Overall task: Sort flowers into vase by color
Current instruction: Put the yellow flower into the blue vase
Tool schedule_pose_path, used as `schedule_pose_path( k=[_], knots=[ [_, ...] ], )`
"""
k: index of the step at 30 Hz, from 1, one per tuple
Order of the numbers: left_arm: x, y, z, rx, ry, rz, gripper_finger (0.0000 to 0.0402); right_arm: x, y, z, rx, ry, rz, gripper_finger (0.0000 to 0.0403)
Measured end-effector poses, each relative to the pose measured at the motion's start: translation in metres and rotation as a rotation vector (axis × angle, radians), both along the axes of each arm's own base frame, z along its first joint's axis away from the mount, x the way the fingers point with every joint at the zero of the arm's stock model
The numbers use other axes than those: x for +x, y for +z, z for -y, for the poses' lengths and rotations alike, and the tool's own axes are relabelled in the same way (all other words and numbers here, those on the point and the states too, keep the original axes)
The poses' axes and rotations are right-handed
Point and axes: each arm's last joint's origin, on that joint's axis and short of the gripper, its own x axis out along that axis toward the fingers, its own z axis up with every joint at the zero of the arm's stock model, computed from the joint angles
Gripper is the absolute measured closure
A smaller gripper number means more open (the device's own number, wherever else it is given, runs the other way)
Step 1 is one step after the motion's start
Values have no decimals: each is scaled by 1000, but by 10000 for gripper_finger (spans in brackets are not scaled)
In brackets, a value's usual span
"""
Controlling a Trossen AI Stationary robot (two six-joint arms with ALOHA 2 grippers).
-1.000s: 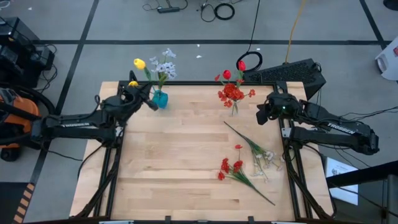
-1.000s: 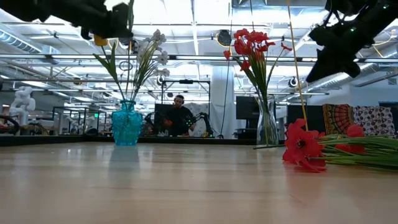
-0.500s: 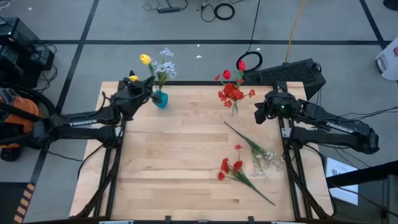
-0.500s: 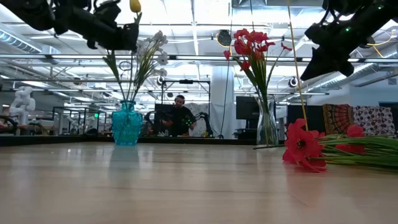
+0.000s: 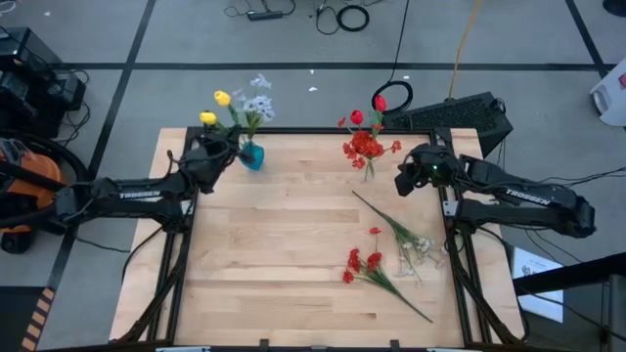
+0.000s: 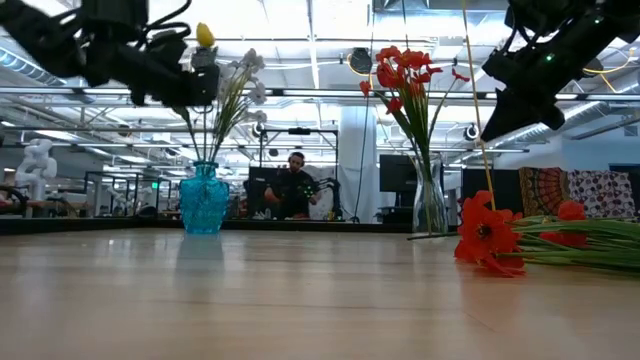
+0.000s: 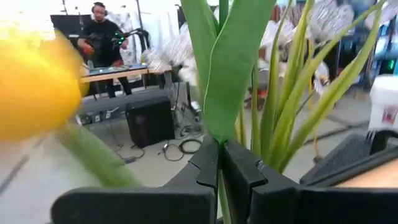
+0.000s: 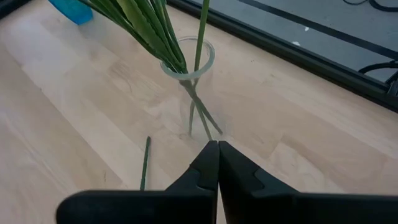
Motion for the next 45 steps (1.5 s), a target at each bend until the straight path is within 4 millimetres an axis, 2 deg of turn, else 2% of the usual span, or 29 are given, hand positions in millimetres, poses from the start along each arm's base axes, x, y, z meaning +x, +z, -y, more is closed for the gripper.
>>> schedule_pose_path(
  k=[5,10,16,19,27,30,38,45],
  knots=[
    [-12,-31,5,-33,-2,40,389,3,-3,1,8,0,-20,403],
    [-15,-42,7,-76,-24,49,388,5,-4,2,13,0,-29,403],
    [-14,-44,8,-95,-63,52,388,8,-4,4,6,1,-16,403],
    [-13,-46,8,-107,-67,30,375,9,-4,4,0,5,-14,403],
    [-12,-49,9,-135,-122,25,280,9,-4,4,-13,19,-25,403],
    [-10,-47,10,-134,-155,32,256,9,-4,4,-13,19,-25,403],
    [-1,-37,20,-99,-215,24,251,8,-4,4,-12,19,-30,403],
    [-2,-32,30,-54,-156,-4,252,8,-5,3,-7,19,-39,403]
  ],
)
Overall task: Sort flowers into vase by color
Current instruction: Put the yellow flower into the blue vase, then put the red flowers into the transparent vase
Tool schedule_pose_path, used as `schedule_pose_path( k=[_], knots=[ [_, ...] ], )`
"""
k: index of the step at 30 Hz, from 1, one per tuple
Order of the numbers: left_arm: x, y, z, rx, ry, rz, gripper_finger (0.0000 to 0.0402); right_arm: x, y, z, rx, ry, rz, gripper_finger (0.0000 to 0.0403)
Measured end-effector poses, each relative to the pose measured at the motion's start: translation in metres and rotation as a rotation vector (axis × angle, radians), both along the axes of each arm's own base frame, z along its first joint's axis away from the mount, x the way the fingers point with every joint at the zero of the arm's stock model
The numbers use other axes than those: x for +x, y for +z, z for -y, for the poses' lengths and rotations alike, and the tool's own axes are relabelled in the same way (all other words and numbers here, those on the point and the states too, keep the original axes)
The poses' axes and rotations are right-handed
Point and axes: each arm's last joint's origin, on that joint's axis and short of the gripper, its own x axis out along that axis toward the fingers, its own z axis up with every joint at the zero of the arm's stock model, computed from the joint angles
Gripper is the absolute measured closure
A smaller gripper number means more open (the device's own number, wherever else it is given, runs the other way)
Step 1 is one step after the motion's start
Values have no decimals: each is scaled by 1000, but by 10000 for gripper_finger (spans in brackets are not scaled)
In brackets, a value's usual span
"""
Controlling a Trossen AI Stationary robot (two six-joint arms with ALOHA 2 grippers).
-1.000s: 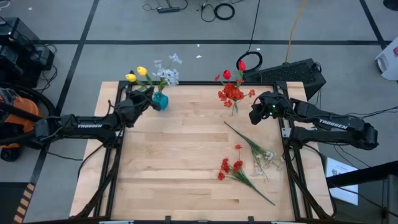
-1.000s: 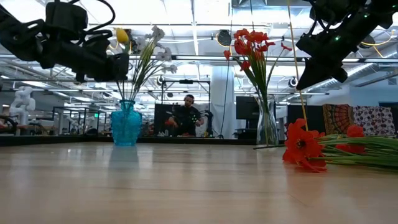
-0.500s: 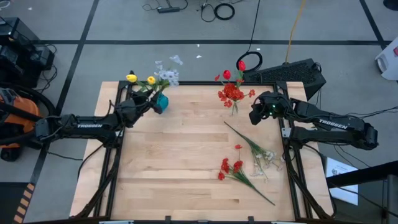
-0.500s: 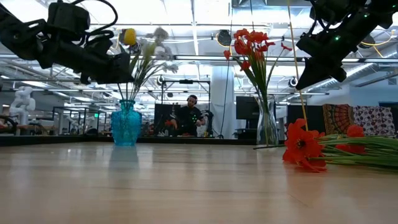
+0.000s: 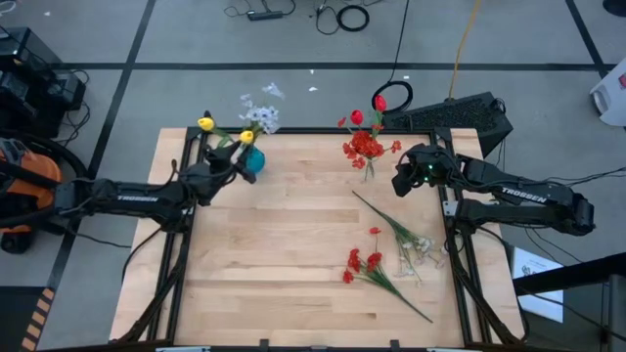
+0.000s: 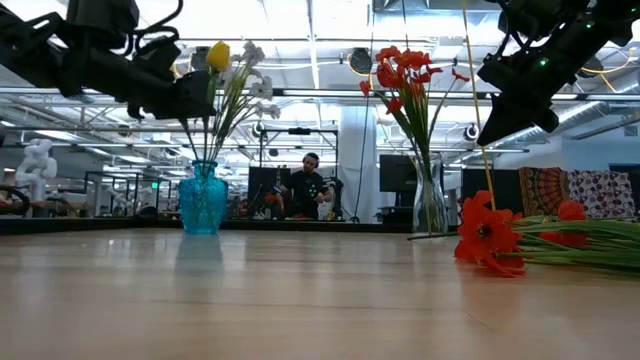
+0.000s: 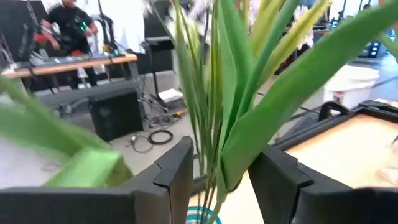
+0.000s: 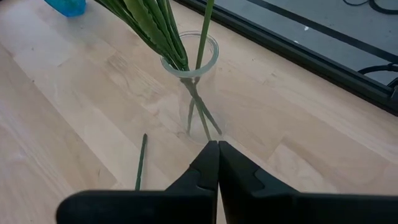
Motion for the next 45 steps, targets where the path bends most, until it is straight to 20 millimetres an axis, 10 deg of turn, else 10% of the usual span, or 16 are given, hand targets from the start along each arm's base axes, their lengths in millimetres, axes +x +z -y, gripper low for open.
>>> schedule_pose_path(
  k=[32,45],
  knots=[
    [-8,5,82,17,-90,-20,252,0,0,0,1,0,-1,403],
    [12,-42,114,-264,-360,-9,252,-1,-1,-1,1,15,-15,403]
  ],
)
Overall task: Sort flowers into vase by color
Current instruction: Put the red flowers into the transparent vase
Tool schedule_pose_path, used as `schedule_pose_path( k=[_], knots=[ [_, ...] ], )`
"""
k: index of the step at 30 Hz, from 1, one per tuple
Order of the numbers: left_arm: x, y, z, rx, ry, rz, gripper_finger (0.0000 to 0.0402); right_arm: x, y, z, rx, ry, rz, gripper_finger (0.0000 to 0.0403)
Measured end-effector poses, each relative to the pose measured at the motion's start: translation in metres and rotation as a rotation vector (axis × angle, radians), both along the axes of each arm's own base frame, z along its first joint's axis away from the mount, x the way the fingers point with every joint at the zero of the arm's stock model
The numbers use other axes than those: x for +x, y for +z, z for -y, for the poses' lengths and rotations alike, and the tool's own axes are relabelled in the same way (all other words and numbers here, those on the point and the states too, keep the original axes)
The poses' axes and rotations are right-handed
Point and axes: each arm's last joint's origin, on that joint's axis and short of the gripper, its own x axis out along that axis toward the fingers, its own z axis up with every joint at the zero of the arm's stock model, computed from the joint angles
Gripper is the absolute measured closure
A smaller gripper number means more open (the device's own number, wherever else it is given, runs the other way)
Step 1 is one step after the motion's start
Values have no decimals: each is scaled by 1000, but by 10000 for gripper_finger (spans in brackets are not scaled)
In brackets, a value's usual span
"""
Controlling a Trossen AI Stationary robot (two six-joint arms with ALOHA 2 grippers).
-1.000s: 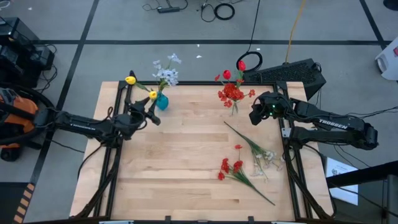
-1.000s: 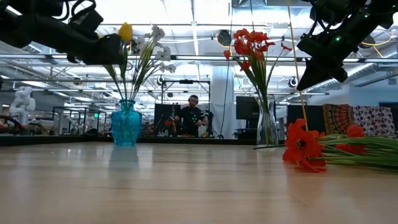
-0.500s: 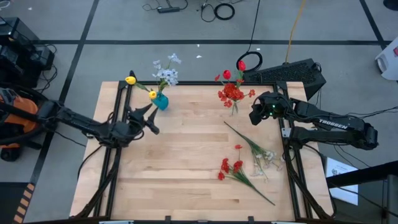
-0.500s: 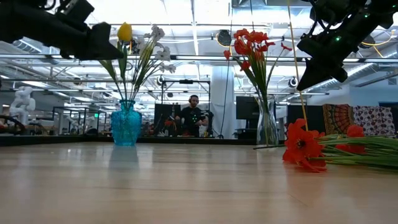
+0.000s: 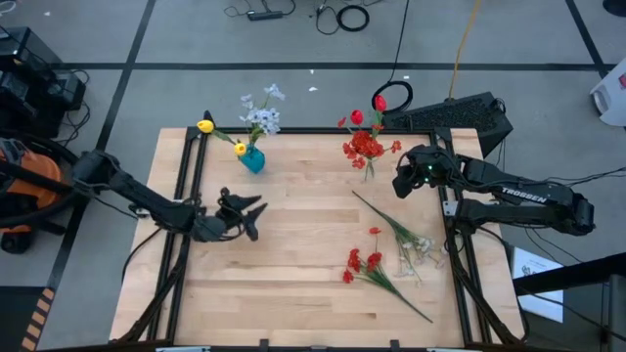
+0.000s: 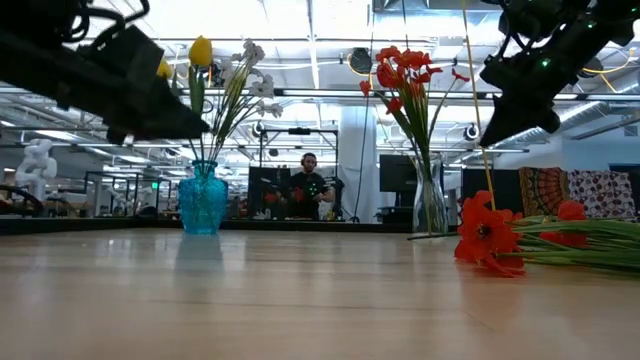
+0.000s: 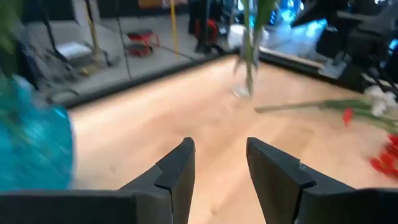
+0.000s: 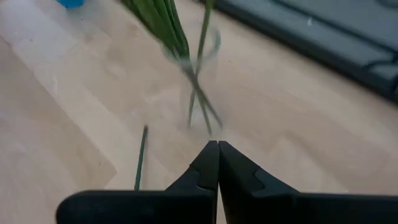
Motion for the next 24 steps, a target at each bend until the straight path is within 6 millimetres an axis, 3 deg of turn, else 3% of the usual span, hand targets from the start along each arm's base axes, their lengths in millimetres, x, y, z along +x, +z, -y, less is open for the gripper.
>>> schedule_pose_path(
  k=[8,18,24],
  knots=[
    [9,-27,6,-104,-58,-70,252,-13,-16,-18,197,-50,-156,403],
    [13,-31,8,-120,-92,-71,252,-15,-22,-51,349,-62,-194,403],
    [14,-32,11,-117,-179,-110,252,-4,-29,-66,406,-72,-242,403]
  ],
)
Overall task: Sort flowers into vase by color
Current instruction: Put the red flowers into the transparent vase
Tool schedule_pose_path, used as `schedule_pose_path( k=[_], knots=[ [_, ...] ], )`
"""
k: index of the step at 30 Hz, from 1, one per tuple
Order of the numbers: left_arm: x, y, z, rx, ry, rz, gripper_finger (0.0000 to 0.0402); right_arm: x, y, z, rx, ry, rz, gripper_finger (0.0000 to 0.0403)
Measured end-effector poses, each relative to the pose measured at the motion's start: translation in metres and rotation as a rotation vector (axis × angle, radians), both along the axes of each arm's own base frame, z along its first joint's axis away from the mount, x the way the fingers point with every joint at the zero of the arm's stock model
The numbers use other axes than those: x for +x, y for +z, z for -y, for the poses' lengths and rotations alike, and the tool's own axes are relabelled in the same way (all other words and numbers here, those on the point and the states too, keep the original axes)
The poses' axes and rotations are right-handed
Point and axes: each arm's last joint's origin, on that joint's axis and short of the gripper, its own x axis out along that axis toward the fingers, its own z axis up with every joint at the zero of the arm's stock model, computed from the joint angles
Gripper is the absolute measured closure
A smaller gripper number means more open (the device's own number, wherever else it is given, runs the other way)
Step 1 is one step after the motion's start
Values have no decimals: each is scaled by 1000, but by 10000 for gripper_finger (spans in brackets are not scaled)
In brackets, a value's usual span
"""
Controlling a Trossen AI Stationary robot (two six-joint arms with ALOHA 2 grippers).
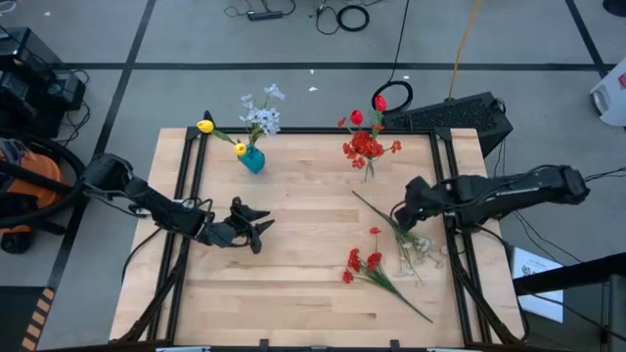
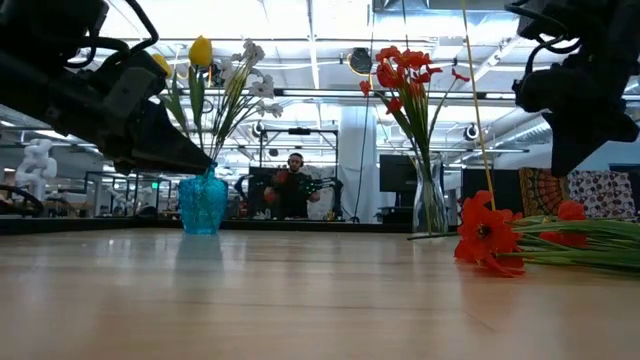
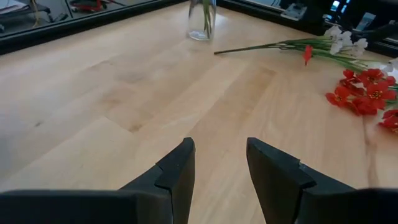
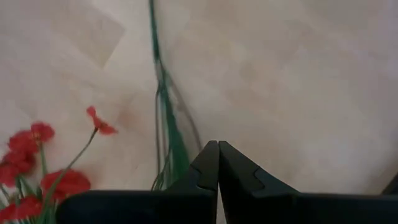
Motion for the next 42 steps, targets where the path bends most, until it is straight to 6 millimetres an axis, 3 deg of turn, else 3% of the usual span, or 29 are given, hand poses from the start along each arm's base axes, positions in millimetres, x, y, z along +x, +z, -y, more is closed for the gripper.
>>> schedule_pose_path(
  k=[9,18,32,42],
  knots=[
    [0,0,0,-1,-6,-2,252,49,7,-33,29,152,-116,403],
    [-2,-4,0,12,-13,-46,252,84,10,-86,107,229,-203,403],
    [-4,-8,-1,39,-18,-102,252,79,-14,-169,289,204,-216,399],
    [-5,-9,-2,43,-18,-112,252,73,-39,-199,248,201,-221,326]
  ],
)
